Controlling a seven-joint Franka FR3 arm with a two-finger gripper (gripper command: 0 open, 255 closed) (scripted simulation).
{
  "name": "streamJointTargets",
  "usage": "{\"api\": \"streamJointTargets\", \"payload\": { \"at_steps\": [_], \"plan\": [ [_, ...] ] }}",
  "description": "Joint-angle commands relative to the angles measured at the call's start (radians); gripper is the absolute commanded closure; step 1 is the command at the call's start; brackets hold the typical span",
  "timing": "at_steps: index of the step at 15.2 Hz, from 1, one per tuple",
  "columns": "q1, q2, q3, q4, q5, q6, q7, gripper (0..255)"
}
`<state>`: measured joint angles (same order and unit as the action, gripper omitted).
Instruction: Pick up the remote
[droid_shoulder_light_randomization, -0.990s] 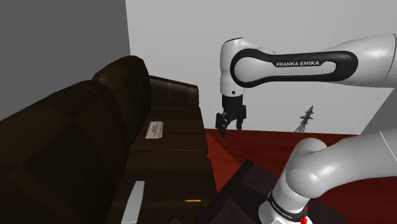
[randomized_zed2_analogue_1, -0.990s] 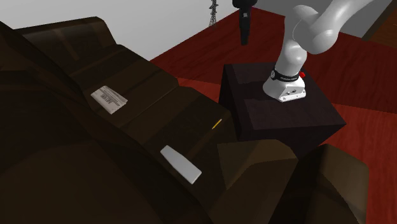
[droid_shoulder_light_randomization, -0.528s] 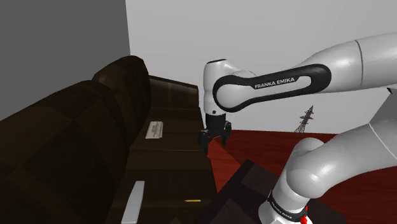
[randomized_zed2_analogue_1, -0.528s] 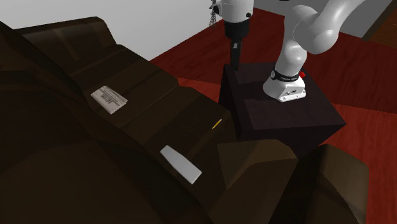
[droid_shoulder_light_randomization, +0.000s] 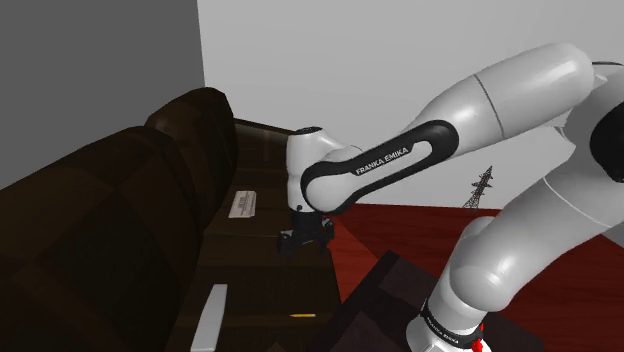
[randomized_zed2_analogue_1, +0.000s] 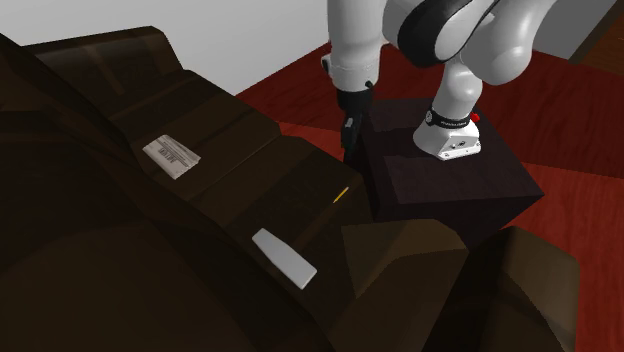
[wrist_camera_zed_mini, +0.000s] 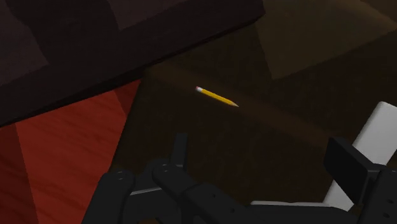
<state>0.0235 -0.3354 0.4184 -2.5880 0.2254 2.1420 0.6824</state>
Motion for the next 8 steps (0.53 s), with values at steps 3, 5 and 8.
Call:
{"api": "streamJointTargets", "payload": {
  "at_steps": [3, 5, 8],
  "plan": [
    [-0.017, 0.173, 0.067, 0.054, -0.048, 0.140, 0.139, 0],
    [-0.025, 0.265, 0.091, 0.090, -0.097, 0.200, 0.219, 0],
    [-0.022, 0.406, 0.104, 0.155, -0.198, 0.276, 0.352, 0]
  ]
}}
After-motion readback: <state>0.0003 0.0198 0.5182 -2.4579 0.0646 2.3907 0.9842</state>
